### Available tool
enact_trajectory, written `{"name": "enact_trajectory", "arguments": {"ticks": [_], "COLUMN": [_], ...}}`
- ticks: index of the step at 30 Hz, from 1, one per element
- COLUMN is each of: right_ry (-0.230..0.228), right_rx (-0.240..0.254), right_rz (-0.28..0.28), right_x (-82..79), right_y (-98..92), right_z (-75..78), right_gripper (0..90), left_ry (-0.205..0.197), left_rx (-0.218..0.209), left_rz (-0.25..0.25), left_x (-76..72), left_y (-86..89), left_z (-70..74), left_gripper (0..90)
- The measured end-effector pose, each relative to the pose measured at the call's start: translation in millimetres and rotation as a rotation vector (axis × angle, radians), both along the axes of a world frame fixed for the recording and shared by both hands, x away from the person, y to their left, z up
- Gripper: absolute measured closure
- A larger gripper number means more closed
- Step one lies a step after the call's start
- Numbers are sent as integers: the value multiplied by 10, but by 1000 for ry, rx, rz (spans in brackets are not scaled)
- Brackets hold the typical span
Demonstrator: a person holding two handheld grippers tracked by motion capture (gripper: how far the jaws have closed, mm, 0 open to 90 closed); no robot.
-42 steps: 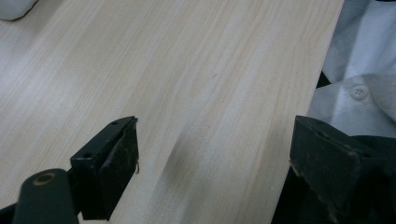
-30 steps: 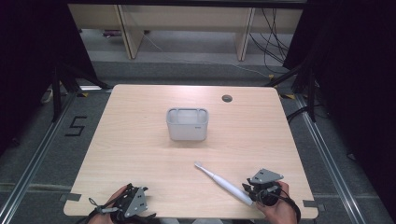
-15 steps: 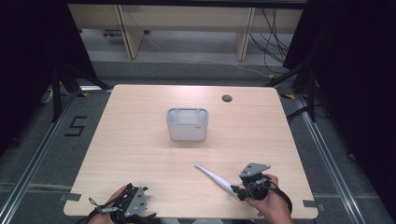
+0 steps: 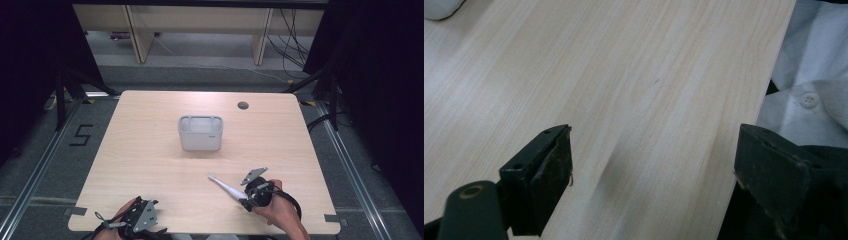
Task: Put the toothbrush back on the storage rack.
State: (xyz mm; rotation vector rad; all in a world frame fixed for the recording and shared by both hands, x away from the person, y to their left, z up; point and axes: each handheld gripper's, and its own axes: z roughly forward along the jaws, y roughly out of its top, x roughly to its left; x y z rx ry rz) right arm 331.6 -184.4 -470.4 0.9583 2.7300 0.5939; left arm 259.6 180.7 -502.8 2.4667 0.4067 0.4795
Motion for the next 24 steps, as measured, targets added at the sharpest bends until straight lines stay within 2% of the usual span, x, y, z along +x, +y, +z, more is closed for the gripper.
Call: {"name": "enact_trajectory", "arguments": {"ticks": [3, 4, 7, 15, 24], "right_ry": [17, 10, 33, 70, 105], "right_rx": [-13, -17, -39, -93, -148], "right_rz": [-6, 20, 14, 56, 61], "right_x": [36, 62, 83, 160, 240], "right_y": [40, 45, 86, 151, 252], "right_z": [-5, -17, -28, -56, -72], "right_gripper": [507, 512, 521, 550, 586], "left_ry": [-9, -9, -9, -9, -10], "left_rx": [-8, -8, -9, -7, -2], "left_rz": [6, 6, 6, 5, 4], "left_x": [-1, -2, -2, 0, 3], "left_y": [-3, -3, -4, -3, -2], "left_z": [-12, -11, -14, -11, -14], "left_gripper": [153, 153, 153, 153, 153]}}
